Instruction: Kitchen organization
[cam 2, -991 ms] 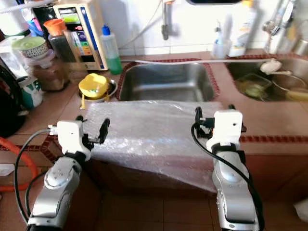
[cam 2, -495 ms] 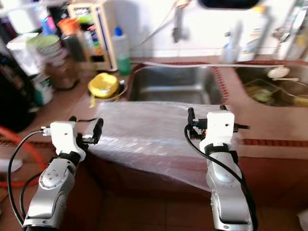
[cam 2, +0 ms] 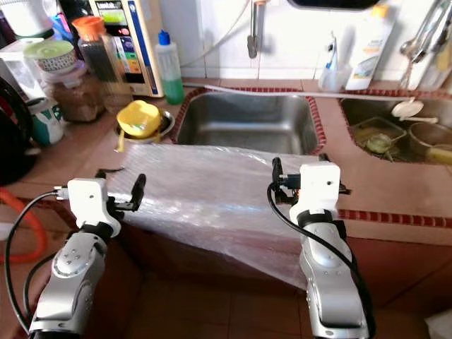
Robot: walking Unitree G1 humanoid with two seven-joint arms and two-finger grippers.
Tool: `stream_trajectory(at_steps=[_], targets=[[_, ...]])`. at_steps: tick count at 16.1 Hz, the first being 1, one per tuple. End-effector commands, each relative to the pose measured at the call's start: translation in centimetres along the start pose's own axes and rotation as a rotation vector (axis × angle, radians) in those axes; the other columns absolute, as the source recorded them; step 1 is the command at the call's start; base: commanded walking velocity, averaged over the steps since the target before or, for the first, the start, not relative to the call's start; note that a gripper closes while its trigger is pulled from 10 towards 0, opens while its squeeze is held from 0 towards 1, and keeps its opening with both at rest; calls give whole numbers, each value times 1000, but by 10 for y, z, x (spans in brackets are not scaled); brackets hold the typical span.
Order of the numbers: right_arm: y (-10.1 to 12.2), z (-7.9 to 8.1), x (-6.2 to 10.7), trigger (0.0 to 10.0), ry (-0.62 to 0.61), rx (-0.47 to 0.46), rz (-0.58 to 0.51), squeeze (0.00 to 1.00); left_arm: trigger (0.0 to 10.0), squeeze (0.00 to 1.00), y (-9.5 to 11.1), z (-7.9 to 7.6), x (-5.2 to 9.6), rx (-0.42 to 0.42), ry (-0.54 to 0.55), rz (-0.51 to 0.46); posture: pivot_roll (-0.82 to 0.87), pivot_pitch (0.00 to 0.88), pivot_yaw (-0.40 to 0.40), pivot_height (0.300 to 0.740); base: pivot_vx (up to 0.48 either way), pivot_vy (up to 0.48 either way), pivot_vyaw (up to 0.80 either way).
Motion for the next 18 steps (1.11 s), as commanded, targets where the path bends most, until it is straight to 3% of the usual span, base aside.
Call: stream_trajectory(at_steps=[1,11,18], targets=[[4,-2,-1,10000,-10,2,-14,0,10000,0,1,-2,-1,-3,-4,-2,-48,23,69,740,0,0,0],[3,-2,0,10000,-15,-8,-17,0,10000,0,10,-4,-6,-5,-9,-40,-51,16,75,740,0,0,261],[13,-10,-6,10000,15,53,-36,0,10000,0,9,-23,-16,50,-47,-65,-132,0,-5,740,0,0,0]])
Point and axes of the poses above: a point about 5 cm out from each wrist's last joint towards the gripper, its own x axis pointing back from the gripper into the wrist, its own y axis along the axis of the wrist's last joint, z = x × y, the point moved 1 cm from there along -x, pointing out of the wrist towards the gripper, and after that the axes turned 1 degree about -x, right-handed, at the moved point
